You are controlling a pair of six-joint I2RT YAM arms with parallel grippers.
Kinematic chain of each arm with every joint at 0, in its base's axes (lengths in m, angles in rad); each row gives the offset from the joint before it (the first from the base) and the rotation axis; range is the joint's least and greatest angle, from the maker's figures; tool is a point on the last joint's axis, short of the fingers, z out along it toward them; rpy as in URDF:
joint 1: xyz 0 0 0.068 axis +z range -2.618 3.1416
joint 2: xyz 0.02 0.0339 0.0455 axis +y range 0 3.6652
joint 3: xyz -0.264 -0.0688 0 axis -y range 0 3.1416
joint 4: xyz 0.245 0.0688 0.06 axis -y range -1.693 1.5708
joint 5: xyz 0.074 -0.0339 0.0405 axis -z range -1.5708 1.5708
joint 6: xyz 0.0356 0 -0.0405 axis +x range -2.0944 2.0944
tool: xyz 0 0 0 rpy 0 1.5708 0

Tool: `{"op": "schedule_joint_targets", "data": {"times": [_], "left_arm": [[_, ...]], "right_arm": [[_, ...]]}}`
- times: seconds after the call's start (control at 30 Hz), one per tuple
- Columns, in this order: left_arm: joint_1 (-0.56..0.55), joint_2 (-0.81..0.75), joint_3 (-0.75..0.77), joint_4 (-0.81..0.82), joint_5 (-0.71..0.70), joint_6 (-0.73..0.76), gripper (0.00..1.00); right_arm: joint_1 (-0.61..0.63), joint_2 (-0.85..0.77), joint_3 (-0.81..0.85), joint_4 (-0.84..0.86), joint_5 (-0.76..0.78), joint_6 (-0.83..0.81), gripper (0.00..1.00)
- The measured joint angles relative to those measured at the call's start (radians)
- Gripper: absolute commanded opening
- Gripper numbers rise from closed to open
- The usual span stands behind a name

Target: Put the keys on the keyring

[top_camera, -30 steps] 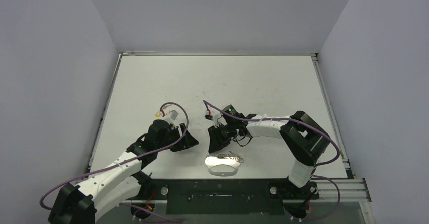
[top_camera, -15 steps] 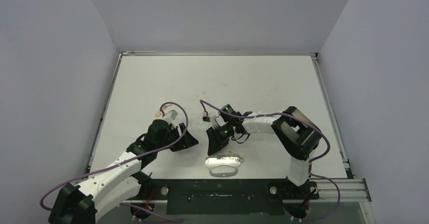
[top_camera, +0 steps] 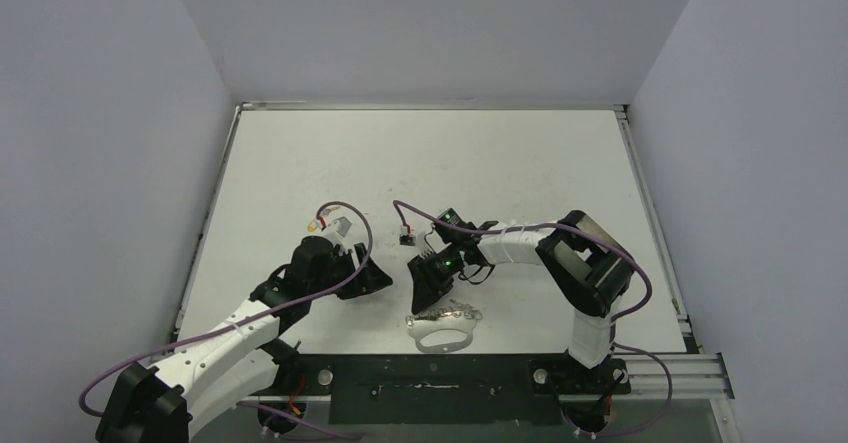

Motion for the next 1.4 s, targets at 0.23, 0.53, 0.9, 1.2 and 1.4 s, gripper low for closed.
{"op": "schedule_joint_targets", "data": {"times": [0.23,0.53,0.9,1.2,1.4], "left_arm": [[0.0,-0.004,0.0,0.006,0.001,0.0,0.59],[0.0,-0.013,0.0,0.006,0.001,0.0,0.59],[0.005,-0.04,0.0,0.005,-0.001,0.016,0.58],[0.005,-0.112,-0.017,0.024,-0.005,0.041,0.56],[0.005,-0.157,-0.056,0.077,0.002,0.056,0.54]], "right_arm": [[0.003,0.005,0.0,0.0,-0.003,-0.001,0.27],[0.034,0.043,0.031,-0.002,-0.031,-0.011,0.22],[0.051,0.054,0.047,-0.053,-0.016,-0.042,0.0],[0.051,-0.09,0.068,-0.148,0.105,-0.099,0.0],[0.051,-0.19,0.12,-0.18,0.194,-0.137,0.0]]}}
